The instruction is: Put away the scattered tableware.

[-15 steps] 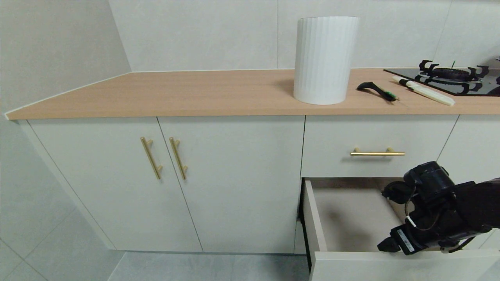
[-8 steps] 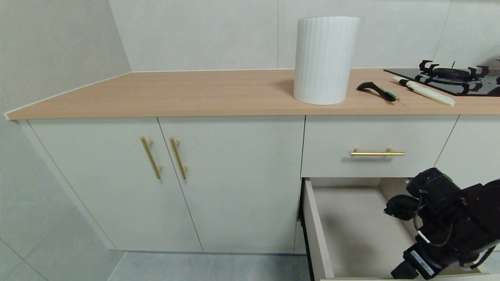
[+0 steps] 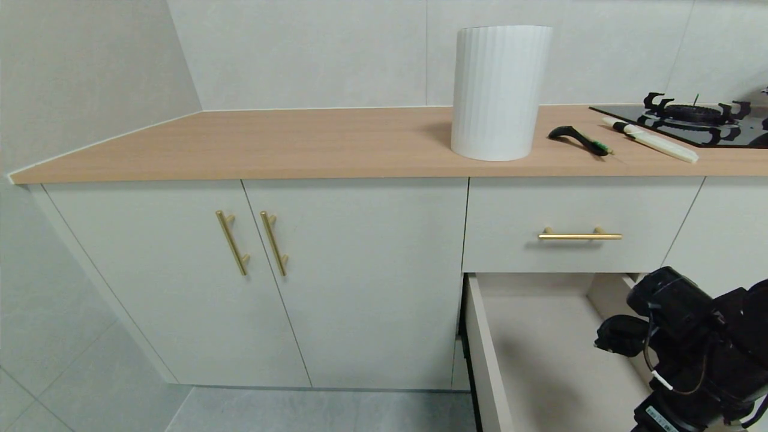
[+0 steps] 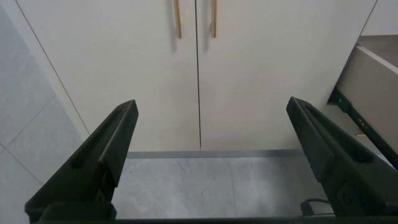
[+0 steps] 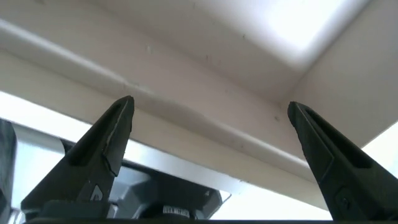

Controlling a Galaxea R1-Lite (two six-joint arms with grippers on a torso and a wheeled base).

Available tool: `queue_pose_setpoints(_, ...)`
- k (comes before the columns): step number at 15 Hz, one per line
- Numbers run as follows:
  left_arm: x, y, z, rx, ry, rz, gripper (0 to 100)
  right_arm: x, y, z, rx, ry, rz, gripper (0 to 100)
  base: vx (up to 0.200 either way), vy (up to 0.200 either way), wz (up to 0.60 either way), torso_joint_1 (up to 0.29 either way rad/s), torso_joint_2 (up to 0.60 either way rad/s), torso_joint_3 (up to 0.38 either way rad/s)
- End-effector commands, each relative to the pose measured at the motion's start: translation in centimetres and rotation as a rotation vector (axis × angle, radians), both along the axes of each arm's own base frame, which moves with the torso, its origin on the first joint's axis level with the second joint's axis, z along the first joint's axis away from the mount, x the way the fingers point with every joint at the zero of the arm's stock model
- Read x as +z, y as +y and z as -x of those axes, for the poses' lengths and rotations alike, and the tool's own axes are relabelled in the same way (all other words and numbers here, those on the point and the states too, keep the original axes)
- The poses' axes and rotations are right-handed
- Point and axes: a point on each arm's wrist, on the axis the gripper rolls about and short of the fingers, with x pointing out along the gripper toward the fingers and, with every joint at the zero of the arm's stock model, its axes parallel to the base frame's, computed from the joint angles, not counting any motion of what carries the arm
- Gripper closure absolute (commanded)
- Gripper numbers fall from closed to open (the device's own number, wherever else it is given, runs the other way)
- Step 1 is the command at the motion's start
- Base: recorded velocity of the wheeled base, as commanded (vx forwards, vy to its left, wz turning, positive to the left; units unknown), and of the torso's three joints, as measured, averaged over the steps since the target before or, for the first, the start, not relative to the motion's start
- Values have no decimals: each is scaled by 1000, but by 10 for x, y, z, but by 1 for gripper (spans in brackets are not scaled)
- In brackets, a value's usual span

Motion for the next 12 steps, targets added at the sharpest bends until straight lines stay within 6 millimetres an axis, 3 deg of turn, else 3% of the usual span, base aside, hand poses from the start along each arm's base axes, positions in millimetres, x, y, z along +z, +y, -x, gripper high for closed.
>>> queue_pose_setpoints(1,0,0,0,1,0,0,0,7,1,-6,-12,-39,-15,0,0,0,0,0,0,0)
queue_pose_setpoints(5,0,0,0,1,0,0,0,48,6,-23,-218,-231,-165,0,0,0,0,0,0,0)
queue_pose_setpoints(12,0,0,0,1,0,0,0,62,2,-29,-269,-421,-260,0,0,0,0,0,0,0)
